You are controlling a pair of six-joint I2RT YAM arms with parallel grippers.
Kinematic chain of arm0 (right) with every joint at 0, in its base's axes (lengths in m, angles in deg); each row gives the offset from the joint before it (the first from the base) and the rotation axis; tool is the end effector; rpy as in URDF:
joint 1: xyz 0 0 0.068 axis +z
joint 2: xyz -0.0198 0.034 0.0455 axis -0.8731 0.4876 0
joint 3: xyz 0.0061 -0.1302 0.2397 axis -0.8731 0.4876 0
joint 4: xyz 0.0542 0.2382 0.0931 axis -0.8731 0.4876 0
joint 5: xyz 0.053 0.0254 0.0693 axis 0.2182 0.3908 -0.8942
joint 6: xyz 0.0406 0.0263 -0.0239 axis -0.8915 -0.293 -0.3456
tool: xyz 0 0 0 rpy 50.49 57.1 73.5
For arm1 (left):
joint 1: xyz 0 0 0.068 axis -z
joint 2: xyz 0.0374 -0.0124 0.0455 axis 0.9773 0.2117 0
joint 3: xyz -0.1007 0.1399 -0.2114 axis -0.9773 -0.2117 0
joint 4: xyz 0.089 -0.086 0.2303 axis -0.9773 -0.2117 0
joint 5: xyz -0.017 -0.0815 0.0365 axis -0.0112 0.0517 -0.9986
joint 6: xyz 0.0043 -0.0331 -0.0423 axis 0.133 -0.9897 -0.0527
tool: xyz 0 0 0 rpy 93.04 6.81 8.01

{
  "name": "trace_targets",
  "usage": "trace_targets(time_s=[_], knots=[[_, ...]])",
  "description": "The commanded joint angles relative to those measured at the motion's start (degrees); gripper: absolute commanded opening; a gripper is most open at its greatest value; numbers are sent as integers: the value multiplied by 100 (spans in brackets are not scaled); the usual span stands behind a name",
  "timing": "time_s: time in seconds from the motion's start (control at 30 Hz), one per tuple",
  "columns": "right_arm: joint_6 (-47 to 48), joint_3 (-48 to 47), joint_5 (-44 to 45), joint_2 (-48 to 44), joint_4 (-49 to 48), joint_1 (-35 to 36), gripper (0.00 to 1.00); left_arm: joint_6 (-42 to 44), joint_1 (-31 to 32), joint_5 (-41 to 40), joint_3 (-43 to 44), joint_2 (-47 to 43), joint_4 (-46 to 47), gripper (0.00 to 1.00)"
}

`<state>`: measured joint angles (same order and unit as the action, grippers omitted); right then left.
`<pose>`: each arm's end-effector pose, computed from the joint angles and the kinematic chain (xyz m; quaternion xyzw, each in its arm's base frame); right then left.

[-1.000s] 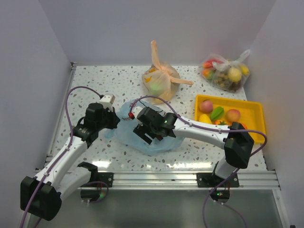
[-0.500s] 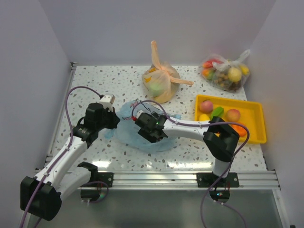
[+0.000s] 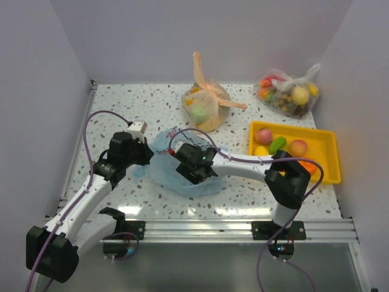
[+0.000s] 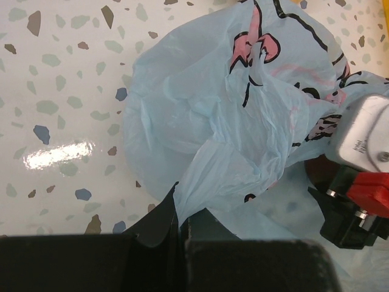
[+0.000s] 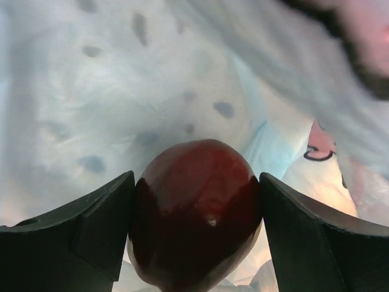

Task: Untie the knot of the plastic bag and take out the fruit

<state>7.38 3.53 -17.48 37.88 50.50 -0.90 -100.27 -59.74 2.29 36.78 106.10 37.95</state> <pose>0.1929 0.3064 0.1882 -0.4324 0.8569 -0.0529 0.2754 0.1915 -0.0668 0.2473 0.0370 0.8827 -0.1900 0.4283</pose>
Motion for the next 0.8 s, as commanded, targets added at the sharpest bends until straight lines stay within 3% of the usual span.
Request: trace_targets(time_s=[0.0,0.4,0.57,0.6,0.77], knots=[[-61,-3,-615,-727,-412,-7,11,111,-38,-8,5,-24,168,0],[-246,-398,-2145,-1836,-1652,-7,2,111,-38,-35,13,-59,159,0],[-18,-688,-1066,-2345,-1731,-68,0,102,-38,-52,13,-85,150,0],[44,-723,-568,-2398,-1679,-207,0,111,-38,-52,5,-85,141,0],[-113,-592,-19,-2916,-1388,-1244,0,111,-38,-26,13,-103,159,0]])
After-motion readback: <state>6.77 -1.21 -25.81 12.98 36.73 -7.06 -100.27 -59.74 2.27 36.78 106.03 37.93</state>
